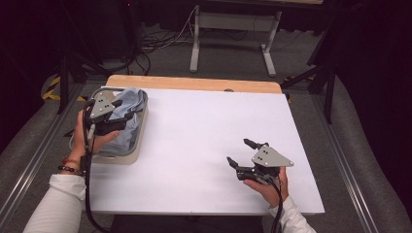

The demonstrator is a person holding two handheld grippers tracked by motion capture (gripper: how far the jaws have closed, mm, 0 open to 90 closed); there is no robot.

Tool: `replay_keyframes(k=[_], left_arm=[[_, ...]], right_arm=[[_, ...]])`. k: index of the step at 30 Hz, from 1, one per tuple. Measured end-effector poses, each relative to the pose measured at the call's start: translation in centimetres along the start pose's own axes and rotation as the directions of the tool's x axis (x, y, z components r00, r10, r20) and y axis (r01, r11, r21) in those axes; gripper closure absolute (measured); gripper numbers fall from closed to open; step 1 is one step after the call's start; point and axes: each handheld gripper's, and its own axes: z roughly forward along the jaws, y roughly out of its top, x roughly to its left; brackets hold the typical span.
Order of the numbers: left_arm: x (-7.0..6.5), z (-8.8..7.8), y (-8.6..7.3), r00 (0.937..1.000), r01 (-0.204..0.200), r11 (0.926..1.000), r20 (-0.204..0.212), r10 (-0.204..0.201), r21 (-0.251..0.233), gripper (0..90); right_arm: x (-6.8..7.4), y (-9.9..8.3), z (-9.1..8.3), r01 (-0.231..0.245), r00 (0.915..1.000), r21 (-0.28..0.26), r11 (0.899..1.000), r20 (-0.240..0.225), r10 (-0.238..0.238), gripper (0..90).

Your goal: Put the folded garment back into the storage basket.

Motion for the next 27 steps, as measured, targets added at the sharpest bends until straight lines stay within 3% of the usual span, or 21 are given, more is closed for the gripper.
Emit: replay_keyframes(k=[8, 21, 27], left_arm=[[-1.6, -1.3, -0.1, 0.9994, 0.031, 0.9946, 0.018, -0.029, -0.099, 22.5], [-3.5, -1.9, -0.7, 0.9971, 0.048, 0.9898, 0.066, -0.039, -0.135, 6.4], [-3.9, -2.5, -1.0, 0.9952, 0.057, 0.9839, 0.088, -0.043, -0.169, 5.4]], right_arm=[[0.1, 0.0, 0.1, 0.003, 0.9999, -0.002, 1.000, 0.012, -0.003, 13.9], [0.3, 0.0, 0.1, -0.002, 0.9997, -0.020, 1.000, 0.022, 0.002, 6.3], [0.3, -0.1, -0.1, -0.005, 0.9996, -0.022, 1.000, 0.029, 0.005, 5.5]])
